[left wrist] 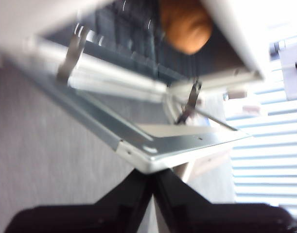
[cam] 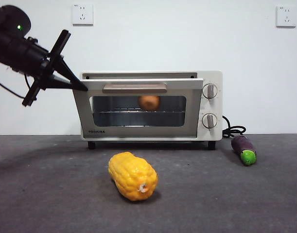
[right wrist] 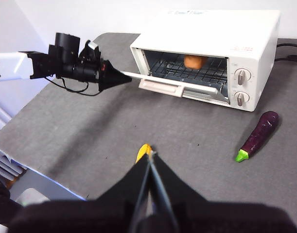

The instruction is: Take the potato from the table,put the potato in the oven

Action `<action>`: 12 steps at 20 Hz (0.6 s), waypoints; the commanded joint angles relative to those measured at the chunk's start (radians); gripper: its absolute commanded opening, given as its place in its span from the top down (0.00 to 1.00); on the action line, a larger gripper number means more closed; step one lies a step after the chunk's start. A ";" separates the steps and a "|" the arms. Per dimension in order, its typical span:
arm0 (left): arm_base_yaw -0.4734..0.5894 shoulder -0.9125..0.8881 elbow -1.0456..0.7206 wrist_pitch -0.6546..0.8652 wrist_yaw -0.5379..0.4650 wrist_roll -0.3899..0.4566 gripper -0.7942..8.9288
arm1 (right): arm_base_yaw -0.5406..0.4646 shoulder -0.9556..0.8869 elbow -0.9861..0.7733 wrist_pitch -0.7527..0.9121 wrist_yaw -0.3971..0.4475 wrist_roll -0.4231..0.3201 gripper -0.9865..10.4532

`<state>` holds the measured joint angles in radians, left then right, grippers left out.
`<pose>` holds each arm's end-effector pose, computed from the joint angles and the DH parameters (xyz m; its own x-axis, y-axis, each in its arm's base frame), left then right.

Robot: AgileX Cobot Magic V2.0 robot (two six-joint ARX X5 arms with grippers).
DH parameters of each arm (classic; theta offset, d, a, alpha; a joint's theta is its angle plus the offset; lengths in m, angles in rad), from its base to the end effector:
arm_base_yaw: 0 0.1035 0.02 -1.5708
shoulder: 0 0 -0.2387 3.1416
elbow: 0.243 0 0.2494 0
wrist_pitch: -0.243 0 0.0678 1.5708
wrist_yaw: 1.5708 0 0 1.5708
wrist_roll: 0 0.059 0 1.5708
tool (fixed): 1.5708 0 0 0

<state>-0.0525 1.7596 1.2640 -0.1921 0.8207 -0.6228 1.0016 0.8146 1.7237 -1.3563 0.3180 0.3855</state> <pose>0.3870 -0.0636 0.2071 0.4876 -0.7583 -0.4327 0.1179 0.5483 -0.8279 0.0529 0.0484 0.4514 0.7250 0.5529 -0.4108 -0.5129 0.8314 0.2138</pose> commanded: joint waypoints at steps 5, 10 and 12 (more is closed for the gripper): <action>0.002 0.006 0.039 0.012 -0.076 -0.006 0.93 | 0.002 -0.001 -0.008 -0.022 0.005 0.008 0.92; 0.002 0.006 0.040 0.065 -0.097 -0.006 0.93 | 0.002 -0.001 -0.008 -0.022 0.005 0.008 0.92; 0.002 0.006 0.040 0.102 -0.108 -0.008 0.93 | 0.002 -0.001 -0.008 -0.022 0.005 0.008 0.92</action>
<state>-0.0525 1.7599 1.3014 -0.1101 0.7162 -0.6262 1.0016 0.8146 1.7237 -1.3563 0.3180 0.3855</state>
